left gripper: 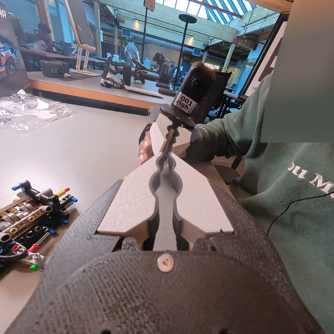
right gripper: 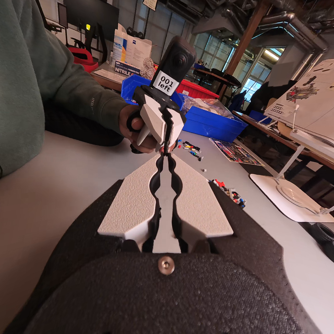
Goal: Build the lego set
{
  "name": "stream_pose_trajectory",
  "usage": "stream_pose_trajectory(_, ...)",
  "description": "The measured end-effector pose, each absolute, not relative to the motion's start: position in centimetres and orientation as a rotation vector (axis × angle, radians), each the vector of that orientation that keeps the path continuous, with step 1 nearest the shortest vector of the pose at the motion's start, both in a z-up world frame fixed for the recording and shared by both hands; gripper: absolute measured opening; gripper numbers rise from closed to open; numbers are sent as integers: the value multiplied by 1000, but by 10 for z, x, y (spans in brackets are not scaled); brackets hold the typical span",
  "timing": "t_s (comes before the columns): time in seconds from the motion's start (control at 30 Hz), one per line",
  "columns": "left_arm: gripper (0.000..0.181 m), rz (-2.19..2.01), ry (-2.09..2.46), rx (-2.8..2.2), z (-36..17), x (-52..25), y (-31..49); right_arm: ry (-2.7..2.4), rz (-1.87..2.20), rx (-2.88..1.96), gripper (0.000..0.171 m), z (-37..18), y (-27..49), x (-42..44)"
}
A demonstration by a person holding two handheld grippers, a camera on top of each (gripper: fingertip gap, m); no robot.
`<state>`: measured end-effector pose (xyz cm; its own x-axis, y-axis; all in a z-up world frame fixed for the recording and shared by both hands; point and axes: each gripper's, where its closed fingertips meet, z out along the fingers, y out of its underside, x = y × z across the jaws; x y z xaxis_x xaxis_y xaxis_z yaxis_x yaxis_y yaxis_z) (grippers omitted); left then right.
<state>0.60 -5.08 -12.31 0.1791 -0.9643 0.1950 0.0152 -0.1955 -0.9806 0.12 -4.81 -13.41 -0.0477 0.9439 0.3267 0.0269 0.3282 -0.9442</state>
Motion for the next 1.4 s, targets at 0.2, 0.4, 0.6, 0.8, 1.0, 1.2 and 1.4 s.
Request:
stream_pose_trajectory(0.2,2,-1196,980,-1429,-124,7,-51,-1403,983,-990,4,-137,-47,-1)
stream_pose_trajectory(0.4,4,-1186,997,-1407,-125,8,-53,-1396,1044,-1019,4,-139,-49,-4)
stream_pose_trajectory(0.6,7,-1189,980,-1407,-126,3,-48,-1362,1089,-1021,3,-133,-48,-2)
stream_pose_trajectory(0.8,13,-1394,919,-1469,-128,7,-51,-1308,1169,-1035,3,-126,-46,0)
stream_pose_trajectory(1.0,14,-1318,909,-1463,-128,6,-47,-1354,1102,-1064,3,-137,-44,-5)
stream_pose_trajectory(1.2,4,-1164,982,-1472,-137,8,-45,-1390,1063,-1094,3,-146,-44,-9)
stream_pose_trajectory(1.4,3,-899,1081,-1499,-151,1,-33,-1436,1008,-1193,13,-161,-37,-10)
